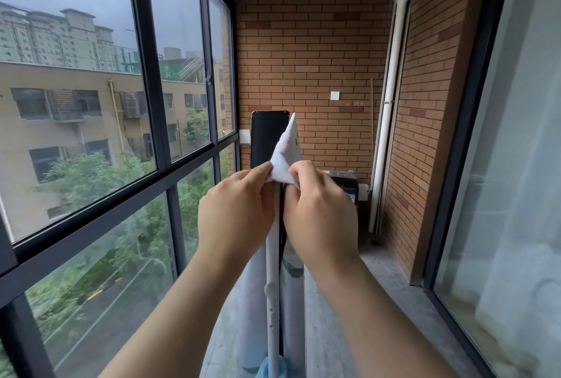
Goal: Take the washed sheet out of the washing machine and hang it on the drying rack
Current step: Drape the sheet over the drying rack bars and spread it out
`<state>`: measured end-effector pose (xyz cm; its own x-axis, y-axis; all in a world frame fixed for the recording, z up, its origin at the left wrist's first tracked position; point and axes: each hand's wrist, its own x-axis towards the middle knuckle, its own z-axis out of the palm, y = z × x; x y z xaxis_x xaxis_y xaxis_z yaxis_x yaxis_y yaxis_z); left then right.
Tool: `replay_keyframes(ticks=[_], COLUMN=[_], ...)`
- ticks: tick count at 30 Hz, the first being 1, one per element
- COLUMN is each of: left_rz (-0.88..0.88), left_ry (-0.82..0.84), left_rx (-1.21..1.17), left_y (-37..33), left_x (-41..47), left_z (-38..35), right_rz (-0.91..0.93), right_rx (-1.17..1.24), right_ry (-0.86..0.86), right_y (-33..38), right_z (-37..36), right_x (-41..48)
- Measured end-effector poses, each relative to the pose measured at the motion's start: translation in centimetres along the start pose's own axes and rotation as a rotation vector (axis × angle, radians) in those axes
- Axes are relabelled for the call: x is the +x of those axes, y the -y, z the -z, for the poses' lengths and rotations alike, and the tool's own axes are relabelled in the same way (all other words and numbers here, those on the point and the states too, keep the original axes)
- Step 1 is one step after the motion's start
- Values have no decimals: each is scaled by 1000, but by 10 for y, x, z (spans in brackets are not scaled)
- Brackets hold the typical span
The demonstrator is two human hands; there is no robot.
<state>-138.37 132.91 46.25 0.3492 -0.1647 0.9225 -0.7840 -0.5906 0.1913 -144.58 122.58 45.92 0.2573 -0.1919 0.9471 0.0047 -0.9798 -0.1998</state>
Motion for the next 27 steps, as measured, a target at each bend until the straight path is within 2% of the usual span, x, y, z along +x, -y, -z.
replay_keyframes(ticks=[3,9,14,17,22,27], left_rz=[-8,-9,234,248,204,218], left_ry=[-4,-4,196,128,118,138], left_rx=[-10,5,-149,-234,-134,-109], left_y=[-1,7,10,10,9,12], left_x=[-3,-11,-7,-1,-3,-8], left_z=[2,2,-13,-13,-3,4], right_rz=[-4,-200,-165,-158,-301,-334], right_rx=[-91,-220,-265,-235,-197,-182], right_ry=[67,436,449,455,635,580], right_y=[5,1,8,11,0,-15], right_z=[1,2,12,11,14,18], right_x=[-5,-12,-11,-11,-14,-15])
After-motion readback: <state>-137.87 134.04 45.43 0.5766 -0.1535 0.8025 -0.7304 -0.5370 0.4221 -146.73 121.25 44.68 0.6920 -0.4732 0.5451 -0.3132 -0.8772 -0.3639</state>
